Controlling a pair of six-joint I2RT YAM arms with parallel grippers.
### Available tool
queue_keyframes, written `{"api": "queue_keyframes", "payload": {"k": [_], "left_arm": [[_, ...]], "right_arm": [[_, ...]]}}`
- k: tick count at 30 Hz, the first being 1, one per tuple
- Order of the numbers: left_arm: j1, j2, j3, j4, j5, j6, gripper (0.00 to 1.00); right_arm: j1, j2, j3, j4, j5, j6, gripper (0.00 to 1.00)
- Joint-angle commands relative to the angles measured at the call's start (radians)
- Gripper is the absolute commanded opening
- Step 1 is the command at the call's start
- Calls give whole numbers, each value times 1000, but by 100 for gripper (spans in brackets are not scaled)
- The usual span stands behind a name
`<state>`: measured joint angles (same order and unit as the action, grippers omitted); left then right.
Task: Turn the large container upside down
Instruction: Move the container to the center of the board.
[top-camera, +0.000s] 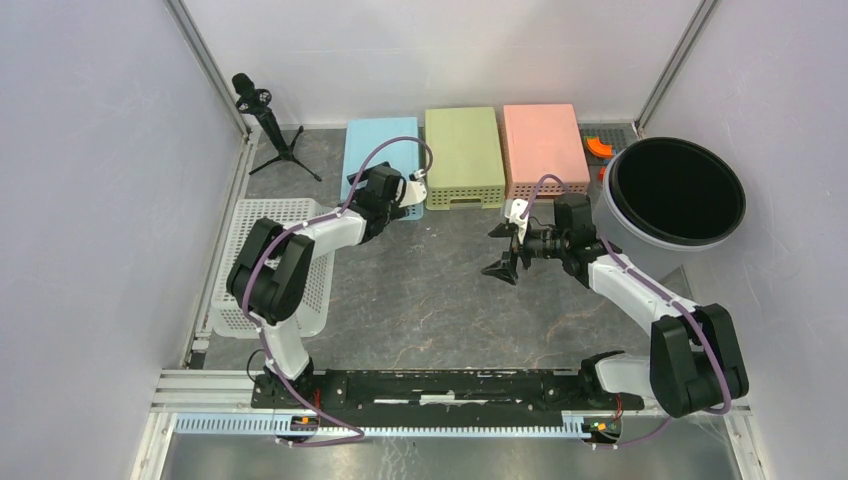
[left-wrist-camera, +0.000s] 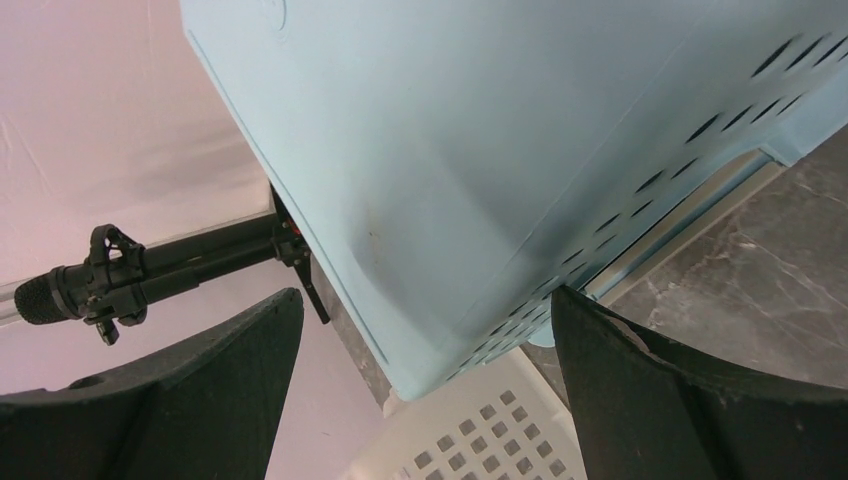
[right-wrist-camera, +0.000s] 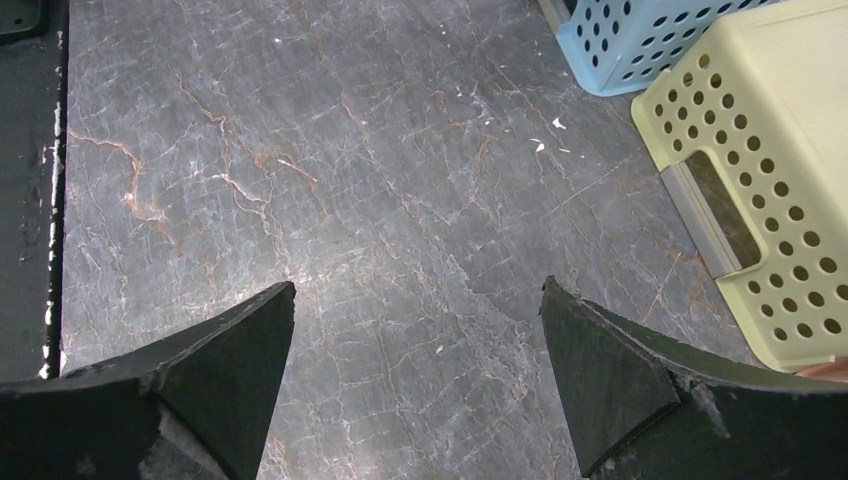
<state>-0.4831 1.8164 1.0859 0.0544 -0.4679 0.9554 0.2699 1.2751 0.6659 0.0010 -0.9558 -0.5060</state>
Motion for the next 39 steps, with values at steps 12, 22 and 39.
{"api": "queue_keyframes", "payload": {"k": [12, 22, 39], "left_arm": [[29, 61, 110, 76, -8, 38, 100], [28, 86, 140, 52, 6, 23, 100], [29, 7, 119, -5, 4, -7, 100]], "right_arm": [[-7, 27, 32, 2, 11, -16, 98], [-12, 22, 29, -37, -55, -82, 98], [-29, 12, 35, -54, -74, -91, 98]]}}
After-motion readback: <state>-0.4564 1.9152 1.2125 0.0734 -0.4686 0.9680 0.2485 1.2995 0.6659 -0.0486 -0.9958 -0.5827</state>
